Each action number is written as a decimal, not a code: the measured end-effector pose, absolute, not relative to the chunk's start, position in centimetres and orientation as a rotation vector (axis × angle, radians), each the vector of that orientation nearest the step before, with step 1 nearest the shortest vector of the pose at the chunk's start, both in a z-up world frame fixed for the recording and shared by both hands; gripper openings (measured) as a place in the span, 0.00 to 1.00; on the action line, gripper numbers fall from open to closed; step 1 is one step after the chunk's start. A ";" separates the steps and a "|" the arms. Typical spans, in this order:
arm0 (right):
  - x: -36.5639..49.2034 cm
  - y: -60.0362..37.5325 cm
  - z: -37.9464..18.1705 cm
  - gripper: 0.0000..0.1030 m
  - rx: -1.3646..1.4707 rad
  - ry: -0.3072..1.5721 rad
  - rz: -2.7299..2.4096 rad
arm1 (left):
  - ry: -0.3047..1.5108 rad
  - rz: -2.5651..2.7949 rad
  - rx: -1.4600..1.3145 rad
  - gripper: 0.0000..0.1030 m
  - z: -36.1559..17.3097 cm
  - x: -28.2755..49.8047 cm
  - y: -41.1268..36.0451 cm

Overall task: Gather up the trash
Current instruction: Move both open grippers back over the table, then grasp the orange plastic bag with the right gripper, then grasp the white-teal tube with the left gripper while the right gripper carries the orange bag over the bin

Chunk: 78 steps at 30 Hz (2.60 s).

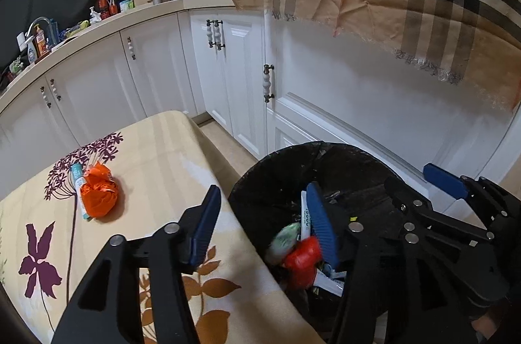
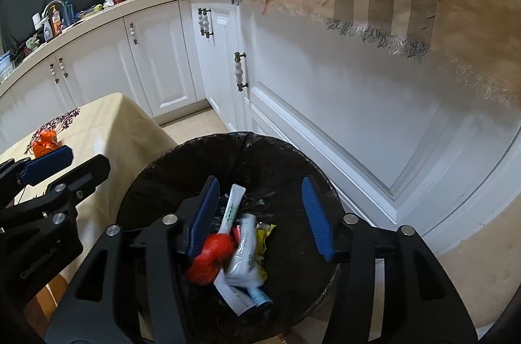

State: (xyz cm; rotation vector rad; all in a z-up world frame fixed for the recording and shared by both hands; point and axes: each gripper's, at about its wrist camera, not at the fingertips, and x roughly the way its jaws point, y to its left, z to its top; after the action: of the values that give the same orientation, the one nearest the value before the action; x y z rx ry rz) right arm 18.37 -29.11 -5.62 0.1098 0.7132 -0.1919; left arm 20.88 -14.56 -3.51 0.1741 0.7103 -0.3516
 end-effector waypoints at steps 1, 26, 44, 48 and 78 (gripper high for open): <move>18.4 -29.0 -5.5 0.58 0.107 0.708 -0.198 | 0.707 -0.347 0.174 0.56 -3.4 20.8 -14.3; 22.5 -14.5 -1.8 0.88 0.018 0.659 0.047 | 0.701 0.031 0.029 0.69 -2.3 19.1 5.4; 28.8 -4.6 -4.1 0.82 -0.052 0.756 0.136 | 0.721 0.197 -0.066 0.69 -3.4 18.2 15.6; 29.6 -4.9 -5.0 0.66 -0.041 0.806 0.139 | 0.720 0.186 -0.075 0.69 -3.4 18.4 15.6; 24.8 -16.6 -4.0 0.39 -0.011 0.760 0.057 | 0.825 0.005 0.018 0.70 -4.8 28.1 2.5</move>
State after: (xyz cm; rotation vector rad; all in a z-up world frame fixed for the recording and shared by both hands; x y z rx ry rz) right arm 24.80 -16.58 -3.95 -0.0109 0.7598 0.0566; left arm 28.11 2.48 -4.75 0.0182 0.8250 0.0048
